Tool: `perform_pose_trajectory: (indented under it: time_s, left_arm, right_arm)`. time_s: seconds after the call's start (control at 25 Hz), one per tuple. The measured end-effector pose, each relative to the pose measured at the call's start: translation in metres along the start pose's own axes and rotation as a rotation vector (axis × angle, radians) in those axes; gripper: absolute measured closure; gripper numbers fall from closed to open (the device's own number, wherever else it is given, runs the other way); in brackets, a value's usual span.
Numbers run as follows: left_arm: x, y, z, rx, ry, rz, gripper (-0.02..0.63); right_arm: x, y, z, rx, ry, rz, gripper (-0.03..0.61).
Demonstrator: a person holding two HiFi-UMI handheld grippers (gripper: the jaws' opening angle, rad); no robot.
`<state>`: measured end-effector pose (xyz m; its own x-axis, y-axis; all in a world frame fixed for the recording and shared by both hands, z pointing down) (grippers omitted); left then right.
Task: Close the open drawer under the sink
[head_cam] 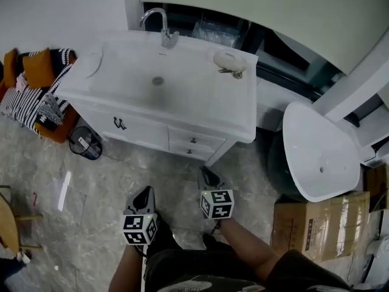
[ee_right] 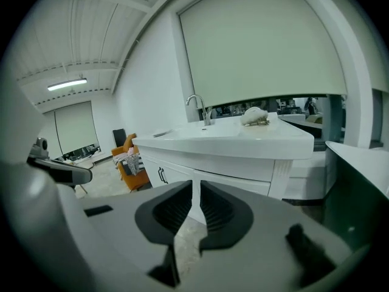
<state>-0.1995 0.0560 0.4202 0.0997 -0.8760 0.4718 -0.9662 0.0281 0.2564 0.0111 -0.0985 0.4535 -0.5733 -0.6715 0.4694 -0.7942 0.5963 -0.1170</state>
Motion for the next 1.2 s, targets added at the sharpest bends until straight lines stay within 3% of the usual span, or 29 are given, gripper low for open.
perform_pose_trajectory:
  time_s: [0.32, 0.64, 0.88, 1.2]
  left_arm:
    - [-0.033, -0.088, -0.038, -0.03, -0.038, 0.091, 0.598]
    - [-0.084, -0.174, -0.075, -0.045, -0.071, 0.226, 0.598]
    - [-0.123, -0.21, -0.089, -0.045, -0.097, 0.305, 0.598]
    - [-0.158, -0.222, -0.104, -0.068, -0.116, 0.379, 0.598]
  right_arm:
    - [-0.073, -0.039, -0.019, -0.076, 0.014, 0.206, 0.548]
    - [-0.135, -0.08, -0.048, -0.133, 0.047, 0.348, 0.548]
    - [-0.167, -0.074, -0.056, -0.155, 0.051, 0.44, 0.548]
    - [-0.184, -0.038, -0.067, -0.203, 0.067, 0.56, 0.548]
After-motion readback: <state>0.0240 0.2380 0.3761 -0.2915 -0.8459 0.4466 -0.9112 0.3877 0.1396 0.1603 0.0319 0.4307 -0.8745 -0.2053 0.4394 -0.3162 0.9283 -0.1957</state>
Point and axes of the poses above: the fingertips, and each gripper's own axes: x forward along the fingers, y to its left, z out of its top, the point moved 10 cm from there along -x, backward along the fingers, and after that the axes turned 4 degrees about -z, right-handed, at the moved point
